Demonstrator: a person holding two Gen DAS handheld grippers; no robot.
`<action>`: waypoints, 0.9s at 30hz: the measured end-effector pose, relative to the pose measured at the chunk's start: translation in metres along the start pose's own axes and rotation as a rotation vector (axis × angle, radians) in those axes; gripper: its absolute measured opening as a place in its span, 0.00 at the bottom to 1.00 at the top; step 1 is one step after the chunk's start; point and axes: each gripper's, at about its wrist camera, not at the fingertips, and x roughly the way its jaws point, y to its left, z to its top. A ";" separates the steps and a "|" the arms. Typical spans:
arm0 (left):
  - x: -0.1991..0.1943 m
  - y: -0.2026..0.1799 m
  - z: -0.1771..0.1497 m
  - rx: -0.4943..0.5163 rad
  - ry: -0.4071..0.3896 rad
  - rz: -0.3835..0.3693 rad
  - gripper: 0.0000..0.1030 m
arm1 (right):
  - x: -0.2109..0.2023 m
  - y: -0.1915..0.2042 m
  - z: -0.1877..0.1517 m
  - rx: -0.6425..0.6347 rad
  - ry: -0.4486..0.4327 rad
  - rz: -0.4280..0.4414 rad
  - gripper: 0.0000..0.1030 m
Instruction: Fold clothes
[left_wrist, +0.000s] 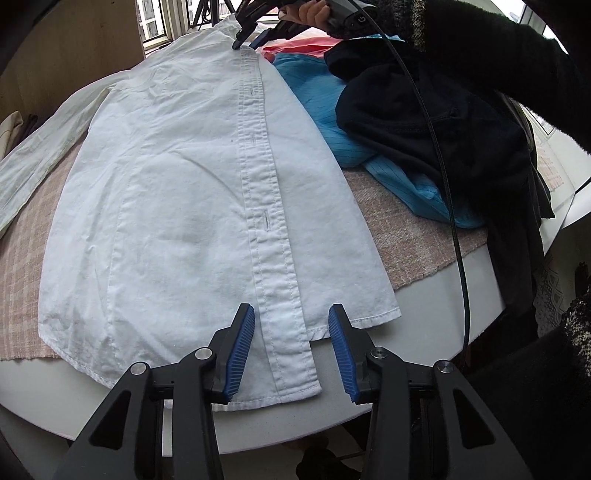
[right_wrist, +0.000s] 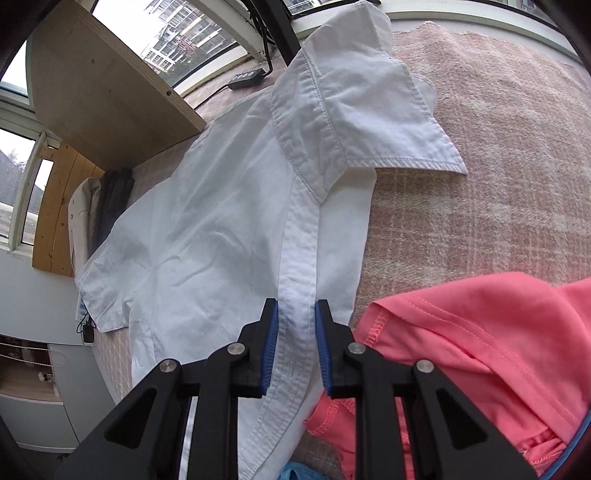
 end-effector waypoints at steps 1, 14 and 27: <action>-0.001 0.003 -0.001 -0.010 0.001 -0.004 0.18 | 0.001 0.003 0.000 -0.005 0.001 0.007 0.09; -0.030 0.014 -0.003 -0.108 -0.069 -0.109 0.03 | -0.023 0.014 0.009 -0.015 -0.065 0.049 0.03; 0.005 -0.019 0.035 0.050 -0.037 -0.150 0.03 | -0.011 0.024 0.021 -0.147 -0.073 -0.158 0.03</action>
